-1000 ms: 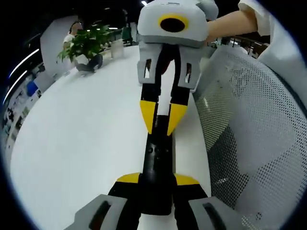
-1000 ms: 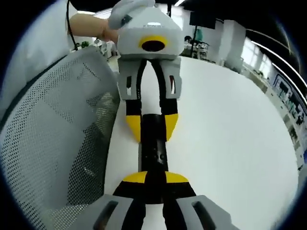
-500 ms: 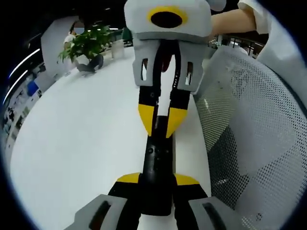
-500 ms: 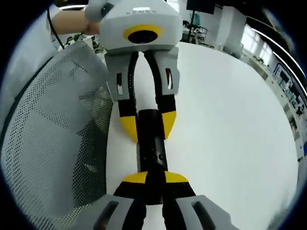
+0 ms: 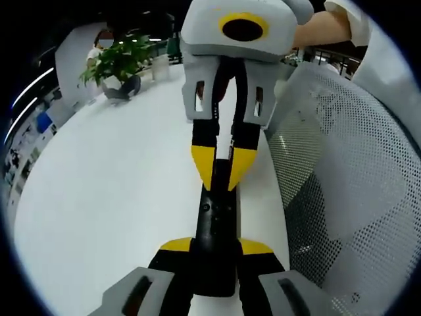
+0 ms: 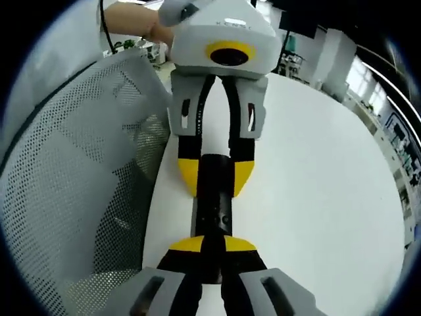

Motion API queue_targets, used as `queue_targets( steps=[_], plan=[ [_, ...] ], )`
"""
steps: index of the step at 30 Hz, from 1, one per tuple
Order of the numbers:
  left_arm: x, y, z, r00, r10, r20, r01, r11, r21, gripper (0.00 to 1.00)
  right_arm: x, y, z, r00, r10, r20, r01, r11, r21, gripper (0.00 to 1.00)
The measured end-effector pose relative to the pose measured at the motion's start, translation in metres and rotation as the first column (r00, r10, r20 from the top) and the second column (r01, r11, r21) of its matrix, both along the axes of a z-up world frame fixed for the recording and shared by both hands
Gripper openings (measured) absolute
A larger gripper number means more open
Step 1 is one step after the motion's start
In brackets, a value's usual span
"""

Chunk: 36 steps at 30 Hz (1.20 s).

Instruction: Press the specified remote control buttons in sequence, fully releasing each button before pressing the next.

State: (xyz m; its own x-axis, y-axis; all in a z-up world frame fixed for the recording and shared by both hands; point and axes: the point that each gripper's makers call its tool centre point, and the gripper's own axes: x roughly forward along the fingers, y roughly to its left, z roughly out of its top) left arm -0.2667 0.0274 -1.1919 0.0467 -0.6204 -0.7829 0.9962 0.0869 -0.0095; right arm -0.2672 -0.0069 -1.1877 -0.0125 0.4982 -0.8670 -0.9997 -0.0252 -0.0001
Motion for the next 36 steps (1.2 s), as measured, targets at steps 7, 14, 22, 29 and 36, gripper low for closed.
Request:
queue_targets(
  steps=[7, 14, 22, 29, 36],
  plan=[
    [0.0003, -0.0011, 0.0001, 1.000, -0.002, 0.000, 0.002, 1.000, 0.002, 0.22, 0.0007, 0.0019, 0.0006, 0.980, -0.194, -0.046, 0.194, 0.981, -0.013, 0.04],
    [0.0002, -0.0003, 0.0002, 1.000, -0.001, -0.001, 0.001, 1.000, -0.003, 0.23, -0.0036, 0.0040, 0.0033, 0.997, 0.015, 0.074, -0.017, 0.999, 0.030, 0.04],
    [0.0001, -0.0006, 0.0002, 1.000, 0.001, -0.002, -0.001, 1.000, -0.010, 0.23, -0.0037, 0.0048, 0.0019, 0.979, 0.179, 0.095, -0.177, 0.984, -0.032, 0.04],
    [0.0002, -0.0009, 0.0003, 1.000, -0.003, -0.003, 0.003, 1.000, -0.014, 0.22, 0.0017, 0.0054, 0.0004, 0.999, 0.005, -0.042, -0.007, 1.000, -0.028, 0.03],
    [0.0004, -0.0010, -0.0001, 1.000, 0.001, -0.004, -0.001, 1.000, -0.021, 0.22, 0.0006, 0.0055, 0.0027, 0.995, -0.103, 0.000, 0.103, 0.995, 0.016, 0.03]
  ],
)
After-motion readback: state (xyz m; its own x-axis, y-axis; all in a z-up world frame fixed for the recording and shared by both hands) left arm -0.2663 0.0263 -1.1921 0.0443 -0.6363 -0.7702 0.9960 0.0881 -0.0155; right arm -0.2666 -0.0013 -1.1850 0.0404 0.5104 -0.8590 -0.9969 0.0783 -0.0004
